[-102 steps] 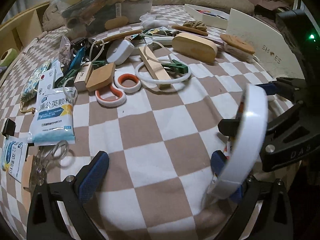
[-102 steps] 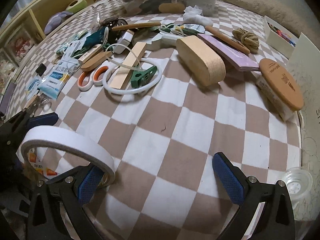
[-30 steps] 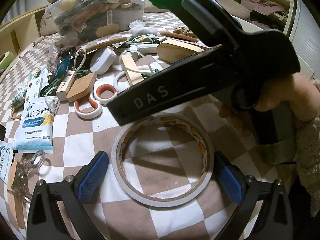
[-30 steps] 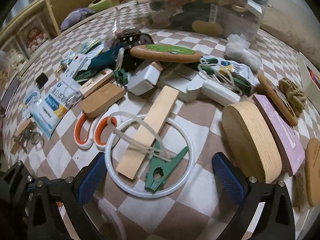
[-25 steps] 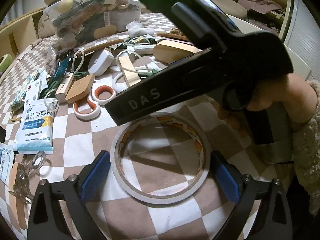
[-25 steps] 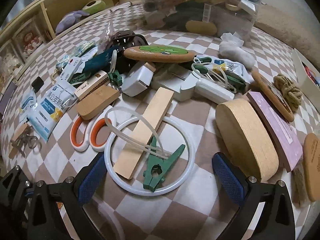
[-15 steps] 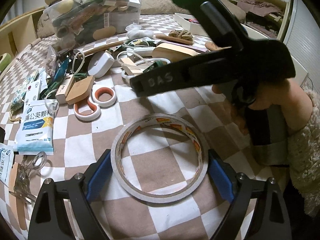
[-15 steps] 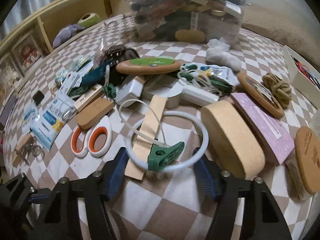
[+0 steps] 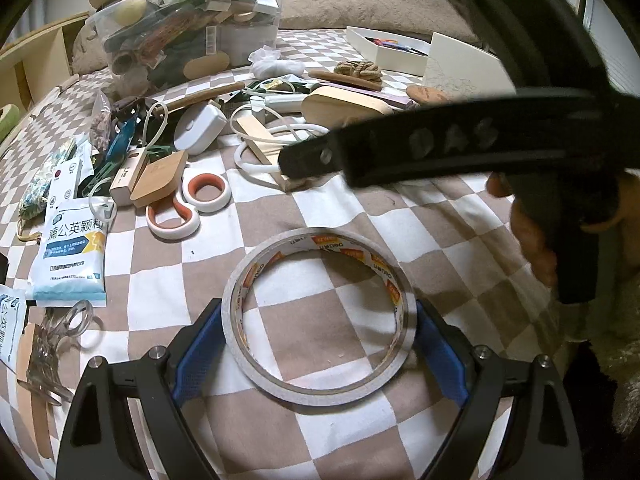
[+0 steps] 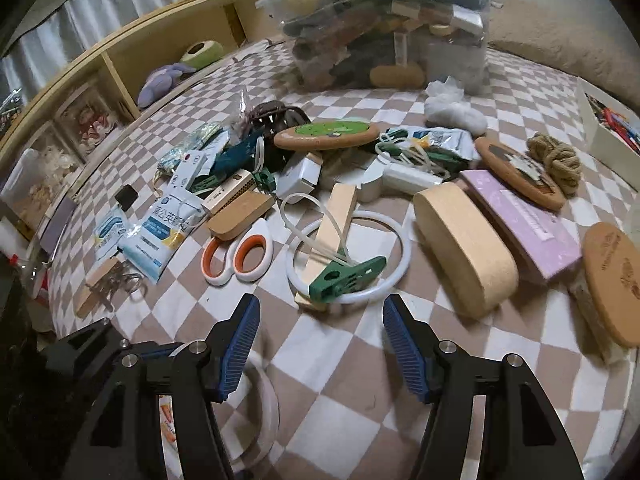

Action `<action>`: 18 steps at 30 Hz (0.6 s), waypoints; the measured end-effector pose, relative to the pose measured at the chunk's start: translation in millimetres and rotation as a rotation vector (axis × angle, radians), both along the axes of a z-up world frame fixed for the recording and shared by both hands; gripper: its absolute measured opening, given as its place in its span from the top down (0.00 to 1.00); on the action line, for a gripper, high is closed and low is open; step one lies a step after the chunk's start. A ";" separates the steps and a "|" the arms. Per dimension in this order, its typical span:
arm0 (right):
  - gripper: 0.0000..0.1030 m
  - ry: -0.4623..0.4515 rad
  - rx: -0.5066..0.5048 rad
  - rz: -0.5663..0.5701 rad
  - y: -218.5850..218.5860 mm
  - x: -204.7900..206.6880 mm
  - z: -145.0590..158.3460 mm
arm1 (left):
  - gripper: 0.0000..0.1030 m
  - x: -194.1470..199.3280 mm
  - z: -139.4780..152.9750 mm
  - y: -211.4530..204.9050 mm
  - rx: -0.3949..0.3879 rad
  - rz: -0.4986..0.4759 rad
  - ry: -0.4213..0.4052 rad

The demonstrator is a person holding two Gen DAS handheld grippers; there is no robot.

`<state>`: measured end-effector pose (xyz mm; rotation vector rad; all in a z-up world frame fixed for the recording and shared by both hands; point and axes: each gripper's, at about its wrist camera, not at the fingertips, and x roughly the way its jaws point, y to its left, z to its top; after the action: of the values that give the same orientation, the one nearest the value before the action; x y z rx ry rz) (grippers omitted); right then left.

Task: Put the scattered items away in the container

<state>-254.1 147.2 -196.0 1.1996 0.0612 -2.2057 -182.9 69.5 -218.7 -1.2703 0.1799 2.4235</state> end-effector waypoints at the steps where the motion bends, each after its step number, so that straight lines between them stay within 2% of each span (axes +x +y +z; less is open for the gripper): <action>1: 0.37 -0.002 -0.015 -0.006 2.8 -0.3 3.0 | 0.11 0.6 -0.3 0.5 -0.001 -0.002 0.000; 3: 0.37 0.006 -0.026 -0.037 8.6 -3.3 8.2 | 0.11 1.8 -1.0 1.8 -0.007 -0.004 0.001; 7: 0.37 -0.011 0.032 -0.132 16.2 -20.0 -0.9 | 0.11 2.1 -1.7 3.7 -0.018 -0.008 0.002; 10: 0.37 -0.055 0.031 -0.138 13.5 -31.7 -13.6 | 0.11 2.1 -2.1 5.5 -0.026 -0.010 0.004; 14: 0.37 -0.037 0.054 -0.116 -1.5 -40.3 -17.6 | 0.11 1.9 -2.4 6.7 -0.030 -0.011 0.005; 16: 0.28 -0.027 0.060 -0.100 -8.7 -43.2 -20.8 | 0.11 1.5 -2.7 5.8 -0.030 -0.013 0.005; 18: 0.15 -0.009 0.117 -0.075 -16.7 -41.1 -28.0 | 0.11 1.6 -2.9 5.4 -0.030 -0.013 0.004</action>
<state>-295.2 130.5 -224.1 1.2947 0.1464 -2.2883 -181.3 74.9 -221.6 -1.2732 0.2251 2.4214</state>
